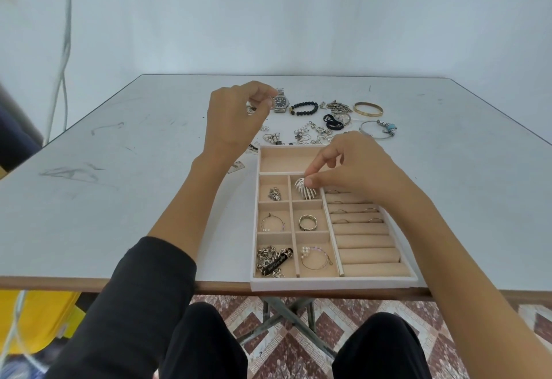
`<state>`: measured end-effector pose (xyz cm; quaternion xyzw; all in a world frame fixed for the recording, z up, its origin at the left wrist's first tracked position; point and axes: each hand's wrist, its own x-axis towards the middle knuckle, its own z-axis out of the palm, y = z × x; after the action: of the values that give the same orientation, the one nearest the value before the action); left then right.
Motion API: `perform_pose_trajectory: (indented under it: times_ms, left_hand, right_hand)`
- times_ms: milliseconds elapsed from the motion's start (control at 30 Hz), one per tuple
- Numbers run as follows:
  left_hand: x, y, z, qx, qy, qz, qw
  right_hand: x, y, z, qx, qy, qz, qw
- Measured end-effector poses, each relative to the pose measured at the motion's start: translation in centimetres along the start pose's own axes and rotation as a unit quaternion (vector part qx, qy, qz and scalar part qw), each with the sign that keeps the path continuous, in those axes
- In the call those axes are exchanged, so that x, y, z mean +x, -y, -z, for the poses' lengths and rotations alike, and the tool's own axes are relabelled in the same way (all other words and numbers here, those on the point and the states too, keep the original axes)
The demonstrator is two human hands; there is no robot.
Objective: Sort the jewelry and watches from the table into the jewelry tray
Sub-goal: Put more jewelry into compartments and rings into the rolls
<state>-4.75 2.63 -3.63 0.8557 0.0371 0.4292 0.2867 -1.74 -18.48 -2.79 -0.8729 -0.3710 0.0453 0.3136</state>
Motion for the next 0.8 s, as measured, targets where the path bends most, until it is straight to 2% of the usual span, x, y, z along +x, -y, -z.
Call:
perform_pose_trajectory:
  times_ms: [267,467,600,700,800]
  left_hand:
    - [0.0,0.0,0.0,0.022,0.013,0.001,1.000]
    - [0.0,-0.1,0.0,0.029,0.022,-0.002,0.999]
    - [-0.1,-0.3,0.1,0.024,0.027,-0.002,0.999]
    - [-0.1,-0.3,0.1,0.025,0.040,-0.001,0.999]
    - [-0.1,-0.2,0.1,0.023,0.050,-0.001,0.998]
  right_hand:
    - [-0.1,-0.1,-0.3,-0.025,0.000,0.002,1.000]
    - [-0.5,0.4,-0.6,-0.095,-0.046,0.007,0.994]
    - [-0.5,0.3,-0.8,-0.094,-0.033,0.018,0.995]
    - [-0.5,-0.1,-0.9,-0.049,-0.053,0.024,0.997]
    - [-1.1,-1.1,-0.5,0.027,-0.112,0.028,0.993]
